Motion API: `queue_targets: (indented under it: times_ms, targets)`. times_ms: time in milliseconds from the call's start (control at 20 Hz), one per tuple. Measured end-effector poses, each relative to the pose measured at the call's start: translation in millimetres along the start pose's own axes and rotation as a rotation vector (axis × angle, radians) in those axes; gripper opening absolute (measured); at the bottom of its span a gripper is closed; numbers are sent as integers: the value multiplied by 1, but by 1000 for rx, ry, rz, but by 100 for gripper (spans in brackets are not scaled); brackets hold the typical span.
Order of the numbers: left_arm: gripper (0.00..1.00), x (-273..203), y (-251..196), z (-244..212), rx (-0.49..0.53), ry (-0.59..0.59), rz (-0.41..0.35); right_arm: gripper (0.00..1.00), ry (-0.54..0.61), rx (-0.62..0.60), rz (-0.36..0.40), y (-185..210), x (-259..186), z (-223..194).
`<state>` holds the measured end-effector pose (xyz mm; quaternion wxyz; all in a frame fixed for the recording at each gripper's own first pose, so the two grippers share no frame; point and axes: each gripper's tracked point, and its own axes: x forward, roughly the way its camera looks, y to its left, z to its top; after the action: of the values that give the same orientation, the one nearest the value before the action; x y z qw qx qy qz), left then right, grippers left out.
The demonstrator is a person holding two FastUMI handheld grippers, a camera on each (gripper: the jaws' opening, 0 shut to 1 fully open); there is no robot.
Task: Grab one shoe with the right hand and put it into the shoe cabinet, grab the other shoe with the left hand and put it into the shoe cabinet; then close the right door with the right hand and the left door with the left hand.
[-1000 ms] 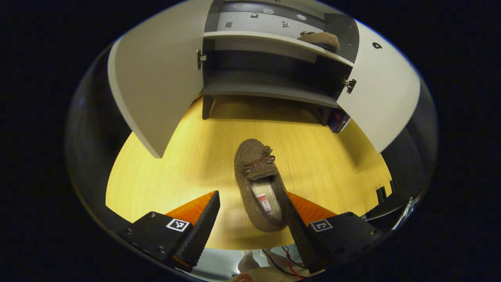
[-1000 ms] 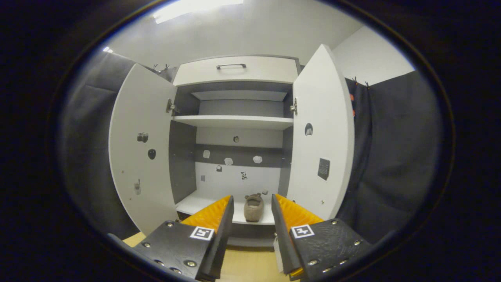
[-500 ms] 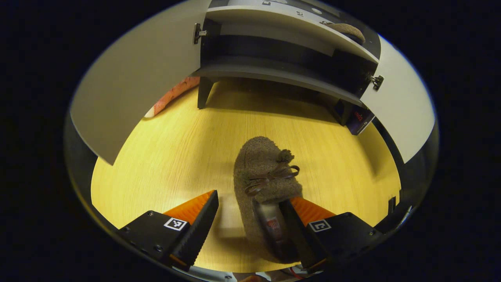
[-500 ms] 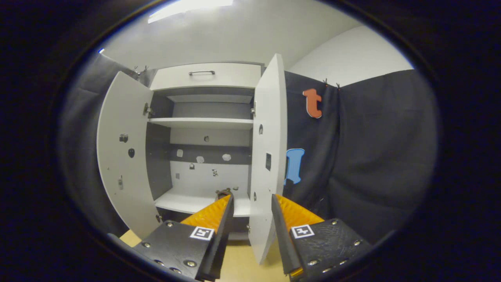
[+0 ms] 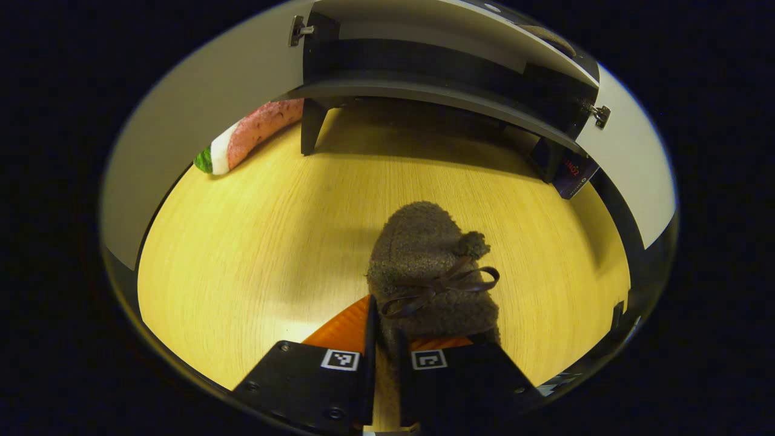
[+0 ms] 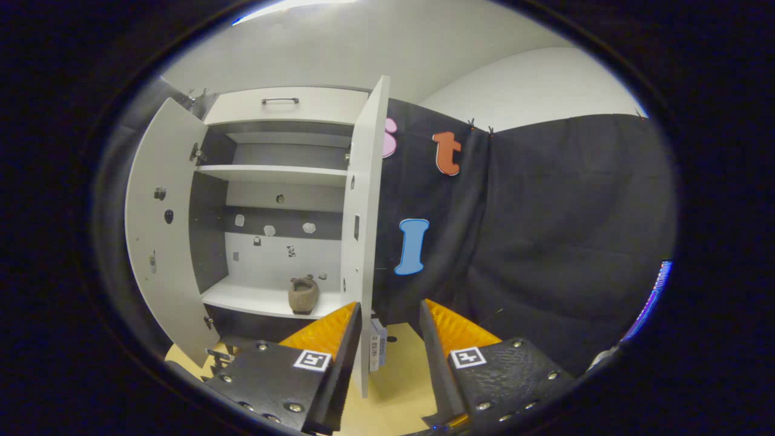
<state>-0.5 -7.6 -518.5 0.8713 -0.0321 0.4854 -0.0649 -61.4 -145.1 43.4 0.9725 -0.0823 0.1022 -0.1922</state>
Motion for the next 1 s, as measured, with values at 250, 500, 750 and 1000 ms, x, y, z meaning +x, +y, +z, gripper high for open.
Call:
queue_targets:
  times_ms: [250,500,750,1000]
  targets:
    - [1,2,-1,2,136,-14,44,57,30,39,-38,-19,0,-16]
    - [1,-7,-2,18,151,-32,40,57,43,68,-67,-36,5,-23]
    - [1,-33,-10,66,118,-155,14,57,48,101,-77,-44,8,-31]
    - [1,-82,-13,128,104,-330,-1,57,62,139,-92,-56,8,-44]
